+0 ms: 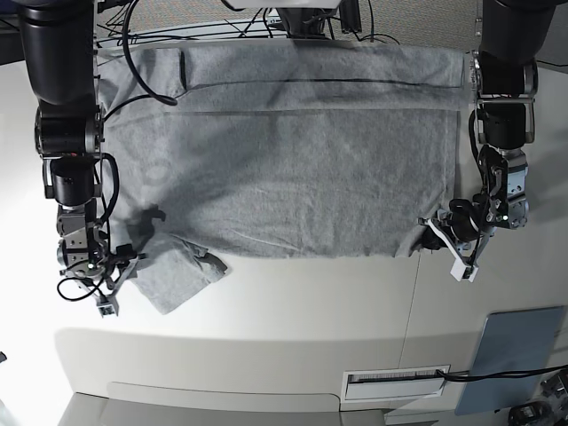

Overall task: Fold the T-shirt properly
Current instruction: 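Grasp the opposite edge with both grippers, then lift and fold that edge over onto the first fold with both grippers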

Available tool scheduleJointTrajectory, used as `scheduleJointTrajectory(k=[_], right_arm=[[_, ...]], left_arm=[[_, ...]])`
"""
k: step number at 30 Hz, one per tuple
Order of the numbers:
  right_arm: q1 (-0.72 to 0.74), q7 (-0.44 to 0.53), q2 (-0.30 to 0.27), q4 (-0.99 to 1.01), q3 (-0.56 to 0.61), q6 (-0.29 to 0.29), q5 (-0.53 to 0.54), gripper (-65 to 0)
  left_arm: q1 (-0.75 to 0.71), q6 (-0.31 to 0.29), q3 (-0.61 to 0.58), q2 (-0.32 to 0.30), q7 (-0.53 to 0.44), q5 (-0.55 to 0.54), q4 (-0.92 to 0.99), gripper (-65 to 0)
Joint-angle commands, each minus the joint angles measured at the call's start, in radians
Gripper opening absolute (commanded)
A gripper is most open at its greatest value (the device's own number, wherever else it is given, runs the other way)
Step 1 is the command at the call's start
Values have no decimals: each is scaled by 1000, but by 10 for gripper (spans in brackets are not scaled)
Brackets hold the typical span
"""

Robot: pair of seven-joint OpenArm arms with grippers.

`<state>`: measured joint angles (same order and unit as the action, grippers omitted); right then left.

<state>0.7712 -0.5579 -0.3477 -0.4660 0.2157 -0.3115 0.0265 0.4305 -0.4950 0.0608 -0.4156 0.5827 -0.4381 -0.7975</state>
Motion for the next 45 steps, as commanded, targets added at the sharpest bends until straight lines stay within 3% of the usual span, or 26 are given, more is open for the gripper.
scheduleJointTrajectory(k=[1, 5, 10, 14, 17, 19, 22, 25, 31, 40, 45], right_arm=[[34, 1, -13, -12, -19, -11, 10, -324], [2, -34, -13, -12, -77, -45, 73, -324], [-37, -45, -13, -12, -95, -64, 78, -338], [-48, -56, -13, -12, -95, -65, 74, -469], [-52, -37, -12, -12, -95, -56, 13, -590], [-56, 9, -13, -12, -95, -11, -28, -644], [-56, 63, -13, -18, -95, 56, -54, -650], [-60, 48, -13, -72, -95, 62, -54, -650], [-103, -14, -23, -253, -95, 83, -58, -650], [-299, -77, -98, -586, -95, 141, -57, -650], [-424, -109, -145, -766, -95, 168, -57, -650]], left_arm=[[13, 3, 0, -8, 31, 19, -3, -650], [13, 3, 0, -8, 31, 19, -3, -650], [13, 3, 0, -8, 30, 19, -3, -650], [13, 3, 0, -8, 30, 19, -3, -650], [13, 3, 0, -8, 30, 19, -3, -650], [13, 3, 0, -8, 29, 19, -3, -650], [13, 3, 0, -9, -11, 16, -3, -650], [13, 3, 0, -11, -57, -4, -8, -650], [12, 0, 1, -20, -60, -34, -63, -650], [-89, 7, 8, -74, -60, -42, -280, -650], [-187, 32, 84, -81, -60, -82, -382, -650]])
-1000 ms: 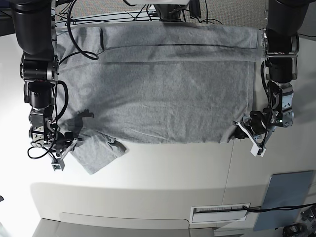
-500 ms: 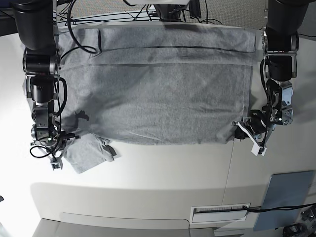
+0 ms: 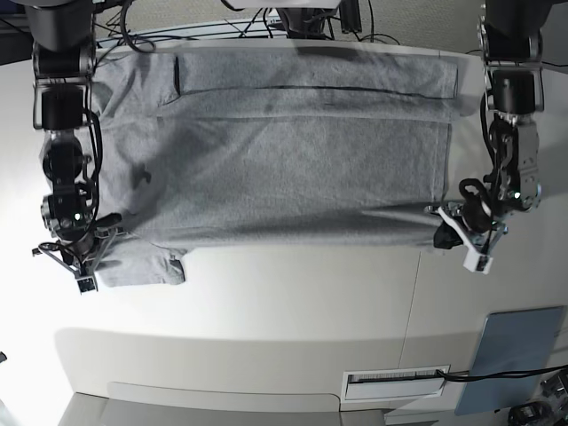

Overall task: Fold the T-shirt properly
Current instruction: 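Lift and fold that edge over onto the first fold with both grippers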

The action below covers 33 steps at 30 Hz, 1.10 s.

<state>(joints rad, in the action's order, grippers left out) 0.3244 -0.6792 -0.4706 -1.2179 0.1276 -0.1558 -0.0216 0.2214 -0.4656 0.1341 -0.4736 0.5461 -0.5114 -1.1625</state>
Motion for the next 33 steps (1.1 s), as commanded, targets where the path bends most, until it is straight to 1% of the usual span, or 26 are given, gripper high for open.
scheduleJointTrajectory(k=[1, 5, 11, 14, 22, 24, 26, 31, 33], right_arm=[[-1, 4, -28, -45, -8, 15, -10, -650], [-102, -19, -34, -167, -37, 26, -10, -650], [-272, -37, -34, -367, -154, 26, -9, -650], [-354, -56, -34, -456, -208, 26, -9, -650], [-549, -90, -33, -638, -287, 27, -9, -650], [-587, -113, -30, -678, -298, 39, -10, -650], [-625, -135, -21, -713, -313, 61, -10, -650], [-711, -140, 14, -751, -351, 63, -29, -650], [-737, -141, 20, -751, -352, 64, -29, -650]], left_arm=[[5, -8, 30, -23, -23, -14, -31, -650], [-63, -60, 98, -23, -19, -18, -77, -650], [-171, -65, 180, -23, 12, -86, -152, -650], [-225, -119, 214, -23, 15, -95, -194, -650], [-360, -119, 262, -23, 15, -95, -287, -650], [-384, -119, 262, -23, 15, -95, -297, -650], [-402, -119, 262, -23, 15, -95, -298, -650], [-440, -119, 262, -23, 15, -95, -298, -650], [-455, -119, 262, -23, 16, -95, -298, -650]])
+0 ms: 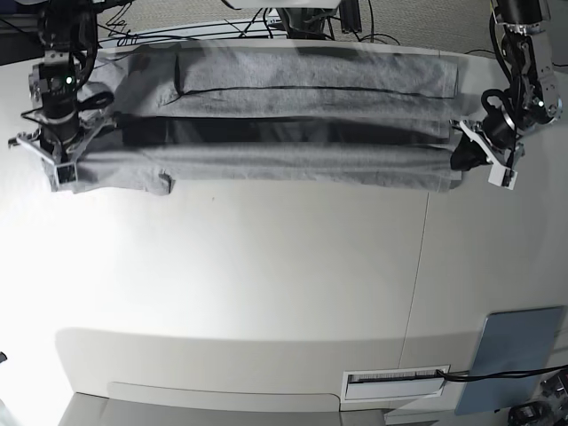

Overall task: Fold the T-shirt properly
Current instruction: 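Lift and fold that edge over onto the first fold with both grippers, then lower the second fold onto the shirt with both grippers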

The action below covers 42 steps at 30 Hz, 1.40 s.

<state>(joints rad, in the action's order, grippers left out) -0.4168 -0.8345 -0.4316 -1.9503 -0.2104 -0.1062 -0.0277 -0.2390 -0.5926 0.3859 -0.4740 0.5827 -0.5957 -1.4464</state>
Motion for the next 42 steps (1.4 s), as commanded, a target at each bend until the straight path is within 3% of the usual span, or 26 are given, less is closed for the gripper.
scheduleJointTrajectory(k=[1, 12, 16, 24, 31, 42], right_arm=[[-6, 15, -14, -18, -14, 14, -25, -650], [-106, -29, -5, -19, -14, 19, -37, -650], [-141, -29, 23, -19, -14, 55, -87, -650], [-152, -41, 57, -19, -14, 56, -101, -650], [-152, -103, 57, -19, -14, 61, -109, -650], [-151, -111, 54, -19, -14, 82, -146, -650]], left_arm=[[-1, 8, 10, -23, -21, -11, -14, -650], [-47, 18, 10, -23, -14, 1, -14, -650], [-61, 26, 10, -23, -13, 1, -14, -650], [-63, 26, 10, -23, 32, 1, -14, -650], [-63, 26, 10, -23, 32, 1, -14, -650], [-63, 27, 10, -51, 45, -11, -41, -650]])
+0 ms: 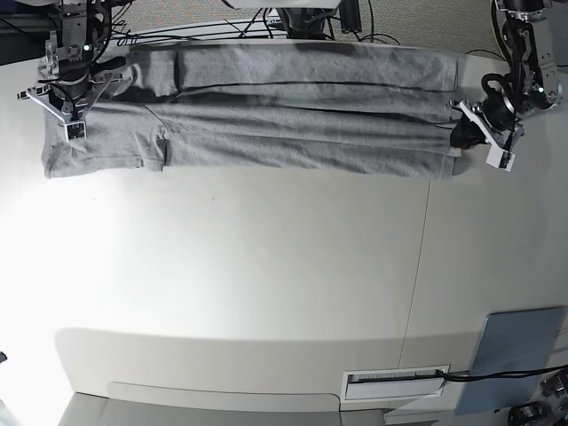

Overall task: Fold the T-shirt properly
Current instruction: 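Lower the second fold onto the shirt with both grippers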

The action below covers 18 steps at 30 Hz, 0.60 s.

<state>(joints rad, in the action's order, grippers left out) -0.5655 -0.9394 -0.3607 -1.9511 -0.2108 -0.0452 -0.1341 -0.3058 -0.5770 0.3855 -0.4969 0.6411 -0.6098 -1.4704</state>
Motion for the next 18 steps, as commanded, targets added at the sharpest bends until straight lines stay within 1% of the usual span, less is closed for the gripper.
scheduleJointTrajectory(k=[1, 7, 12, 15, 18], right_arm=[[-3, -14, -16, -18, -14, 21, -43, -650], [-3, -50, -17, -18, -14, 21, -43, -650], [-3, -94, -17, -19, -14, 21, -74, -650], [-3, -104, -16, -19, -15, 21, -76, -650], [-3, -105, -16, -20, -15, 21, -76, -650]], left_arm=[[4, 11, 11, -33, -4, 3, -27, -650], [3, 12, 11, -35, 20, 3, -87, -650], [3, 13, 11, -36, 82, 2, -108, -650], [3, 34, 11, -36, 85, -27, -108, -650], [3, 34, 11, -36, 86, -49, -115, -650]])
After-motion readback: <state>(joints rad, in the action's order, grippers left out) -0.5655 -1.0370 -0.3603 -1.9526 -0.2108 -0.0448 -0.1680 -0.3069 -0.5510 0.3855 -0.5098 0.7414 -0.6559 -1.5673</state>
